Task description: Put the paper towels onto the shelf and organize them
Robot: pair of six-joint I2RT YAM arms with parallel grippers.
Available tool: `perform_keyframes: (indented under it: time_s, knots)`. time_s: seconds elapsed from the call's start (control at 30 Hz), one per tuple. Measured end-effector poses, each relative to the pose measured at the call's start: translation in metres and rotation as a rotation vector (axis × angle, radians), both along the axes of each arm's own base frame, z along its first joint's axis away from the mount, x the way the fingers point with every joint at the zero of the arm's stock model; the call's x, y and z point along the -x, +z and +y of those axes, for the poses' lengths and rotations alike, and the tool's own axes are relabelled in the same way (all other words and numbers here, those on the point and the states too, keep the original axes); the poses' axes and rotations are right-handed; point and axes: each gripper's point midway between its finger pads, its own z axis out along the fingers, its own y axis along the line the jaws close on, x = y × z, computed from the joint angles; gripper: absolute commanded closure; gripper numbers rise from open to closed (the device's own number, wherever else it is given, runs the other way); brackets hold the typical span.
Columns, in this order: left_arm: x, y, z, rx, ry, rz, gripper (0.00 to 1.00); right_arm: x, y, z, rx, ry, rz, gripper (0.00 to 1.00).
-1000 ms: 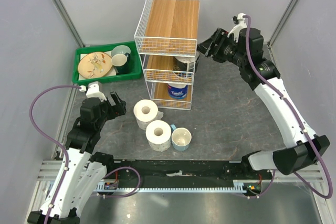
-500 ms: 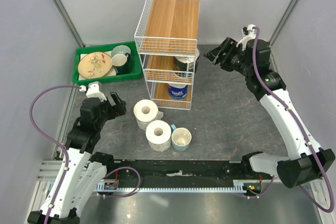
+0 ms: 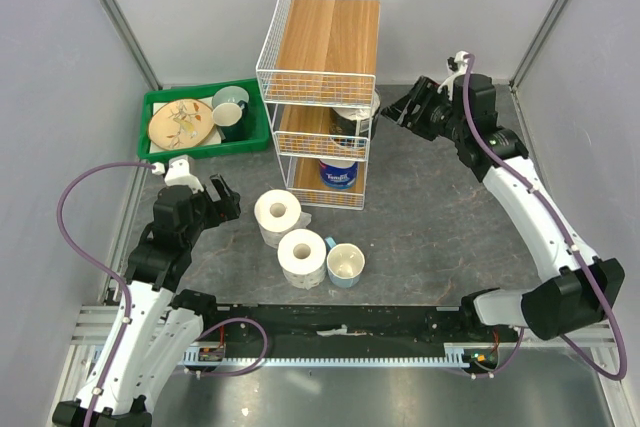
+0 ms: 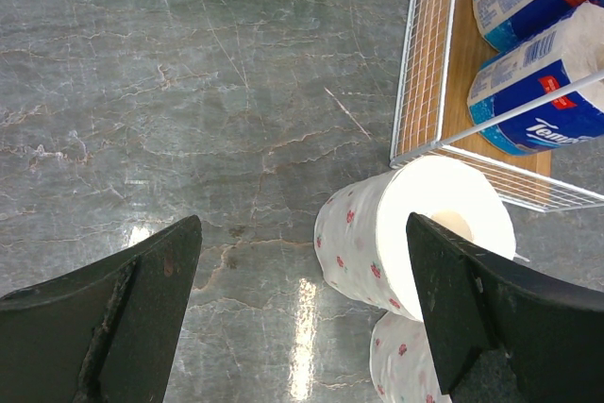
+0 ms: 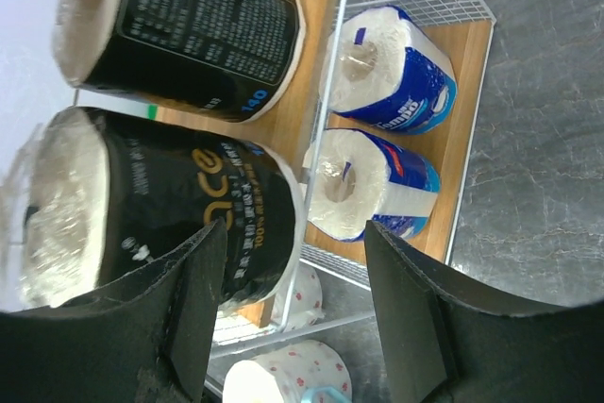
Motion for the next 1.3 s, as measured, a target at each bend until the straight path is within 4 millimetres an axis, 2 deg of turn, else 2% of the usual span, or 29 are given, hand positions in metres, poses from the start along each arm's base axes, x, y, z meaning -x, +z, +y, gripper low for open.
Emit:
perform_keyframes:
  time_s: [0.13, 0.5, 1.1, 1.3]
  knots:
    - [0.000, 0.000, 0.000, -0.001, 0.000, 0.001, 0.04, -0.001, -0.008, 0.006, 0.000, 0.021, 0.022, 0.33]
    - [0.000, 0.000, 0.000, 0.000, 0.000, 0.000, 0.04, 0.002, -0.006, 0.025, -0.033, 0.095, 0.021, 0.33]
    - [0.000, 0.000, 0.000, -0.001, 0.000, 0.001, 0.04, -0.005, -0.006, 0.032, -0.062, 0.098, 0.017, 0.33]
    - [0.000, 0.000, 0.000, 0.000, 0.000, 0.000, 0.04, 0.003, -0.009, 0.032, -0.039, 0.128, 0.027, 0.32]
